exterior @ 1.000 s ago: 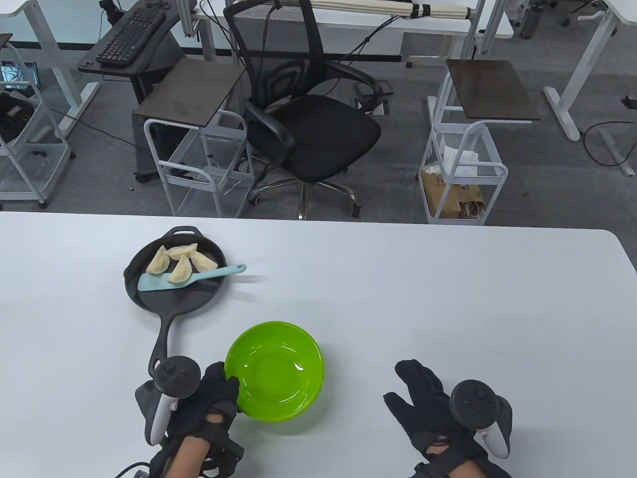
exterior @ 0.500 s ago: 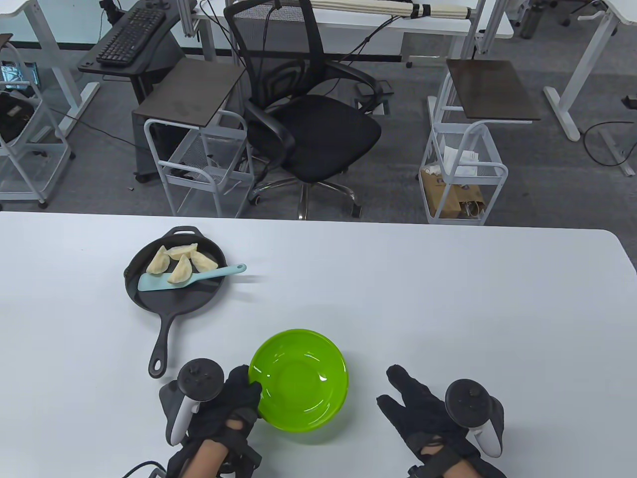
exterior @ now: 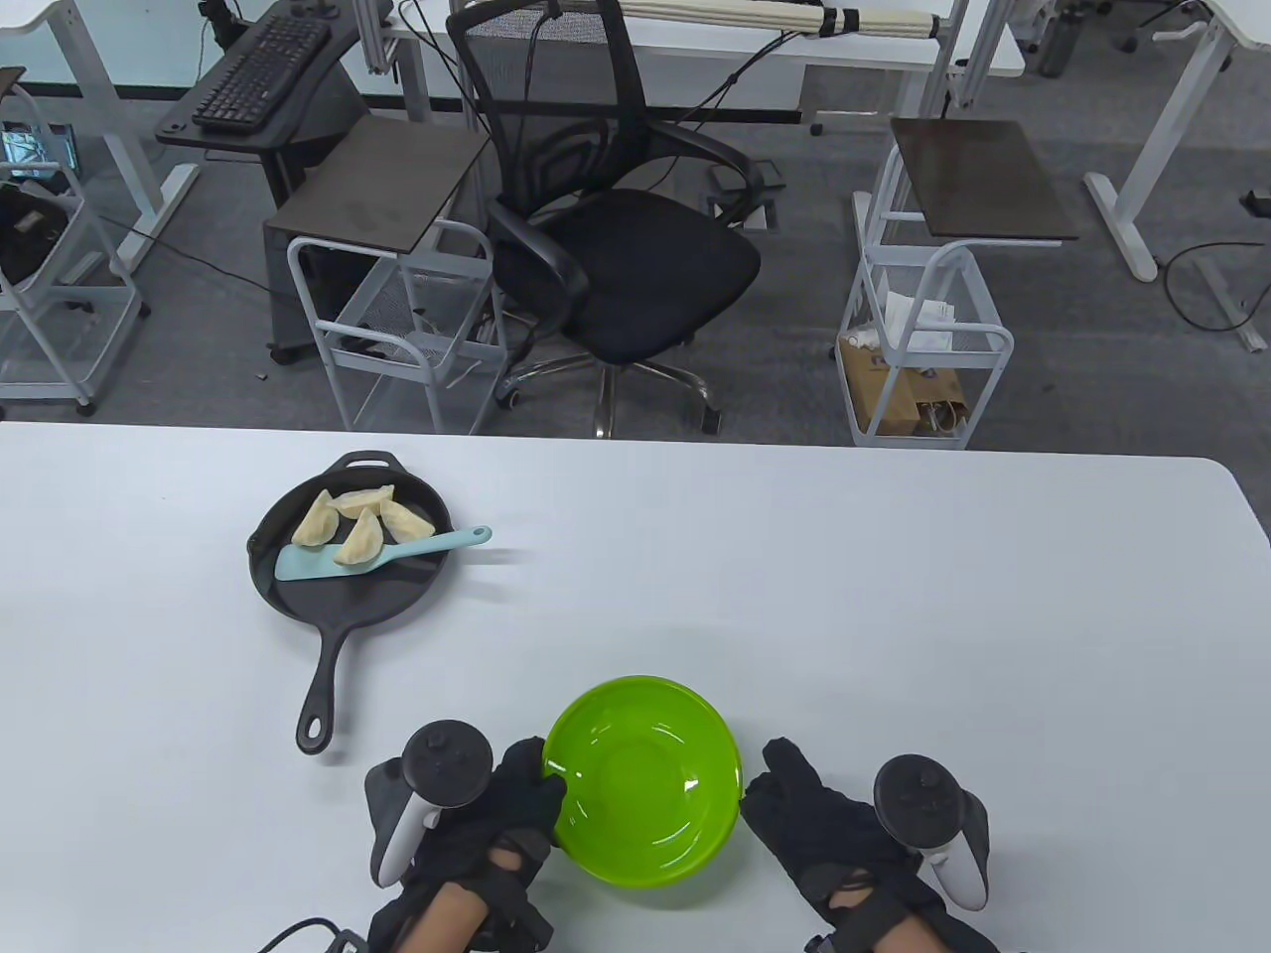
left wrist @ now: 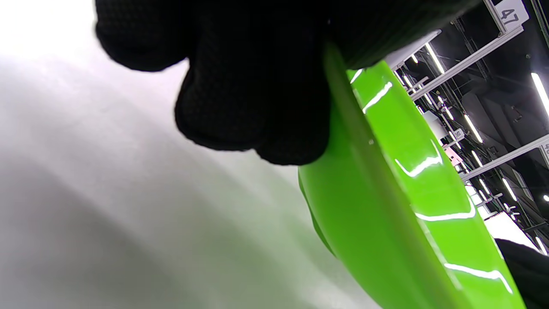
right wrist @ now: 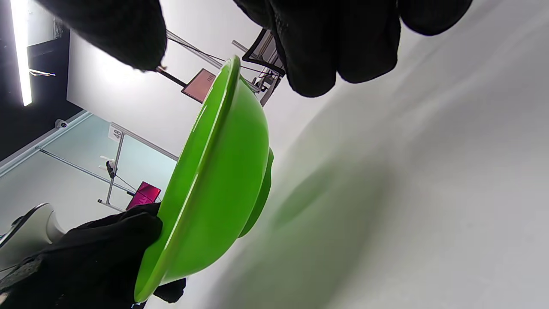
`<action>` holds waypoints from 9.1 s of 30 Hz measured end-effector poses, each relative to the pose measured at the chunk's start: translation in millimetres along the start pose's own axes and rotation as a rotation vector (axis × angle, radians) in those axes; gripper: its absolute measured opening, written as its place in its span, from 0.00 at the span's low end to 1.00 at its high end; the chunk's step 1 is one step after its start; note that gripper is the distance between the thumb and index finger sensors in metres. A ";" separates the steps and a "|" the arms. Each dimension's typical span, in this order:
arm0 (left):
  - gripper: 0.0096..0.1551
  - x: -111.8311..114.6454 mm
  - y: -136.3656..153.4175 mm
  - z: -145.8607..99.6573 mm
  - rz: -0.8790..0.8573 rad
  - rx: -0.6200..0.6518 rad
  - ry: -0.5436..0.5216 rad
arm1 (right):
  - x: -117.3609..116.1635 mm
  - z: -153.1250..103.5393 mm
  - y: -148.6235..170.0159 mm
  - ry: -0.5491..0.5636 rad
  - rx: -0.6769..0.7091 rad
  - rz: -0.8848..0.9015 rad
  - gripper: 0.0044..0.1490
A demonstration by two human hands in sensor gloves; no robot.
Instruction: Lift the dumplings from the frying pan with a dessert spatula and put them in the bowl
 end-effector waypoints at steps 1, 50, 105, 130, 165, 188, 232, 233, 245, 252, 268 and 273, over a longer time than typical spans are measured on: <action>0.34 0.2 -0.4 0.0 -0.001 0.004 0.000 | -0.7 0.2 0.5 -0.002 -0.002 0.008 0.53; 0.39 -4.9 -17.7 -7.2 0.146 0.155 -0.107 | -1.3 11.2 39.3 -0.041 -0.219 0.296 0.39; 0.40 -8.2 -0.2 -3.7 0.278 0.075 -0.111 | 56.7 -14.3 0.9 0.357 -0.068 -0.484 0.44; 0.49 -7.1 1.4 0.3 0.343 0.034 -0.138 | 42.6 -17.8 -11.8 0.298 -0.001 -0.554 0.47; 0.72 -116.4 54.7 41.4 0.272 -0.438 -0.378 | 36.1 -14.0 -13.3 0.265 0.013 -0.520 0.47; 0.43 -138.0 87.6 83.1 0.393 -0.644 -0.407 | 34.4 -7.9 -8.8 0.229 -0.015 -0.487 0.47; 0.31 -39.0 9.3 -15.8 0.243 -0.296 -0.289 | 31.8 -2.9 3.0 0.188 -0.053 -0.449 0.47; 0.31 -33.5 7.4 -16.2 0.242 -0.280 -0.282 | 32.0 -3.2 3.1 0.189 -0.052 -0.448 0.47; 0.31 9.7 -7.0 -15.5 0.328 -0.167 -0.162 | 27.4 1.1 9.4 0.150 -0.071 -0.402 0.48; 0.32 29.5 -9.5 -13.0 0.343 -0.133 -0.075 | 27.2 5.5 15.5 0.128 -0.086 -0.356 0.48; 0.41 69.8 -19.4 -8.9 0.442 0.013 0.158 | 25.8 20.9 25.0 0.119 -0.111 -0.332 0.48; 0.43 70.3 -18.3 -7.3 0.427 0.032 0.199 | 36.7 19.8 29.6 0.185 -0.135 -0.213 0.42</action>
Point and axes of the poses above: the tracker on the back of each hand, its own y axis roughly to the little-finger side, its own z axis roughly from the wrist to the fingertips, x = y × z, the point moved 3 cm from there along z, roughly from the wrist to the fingertips, and after that the axes turned 3 degrees about -z, right-handed, at the moved point
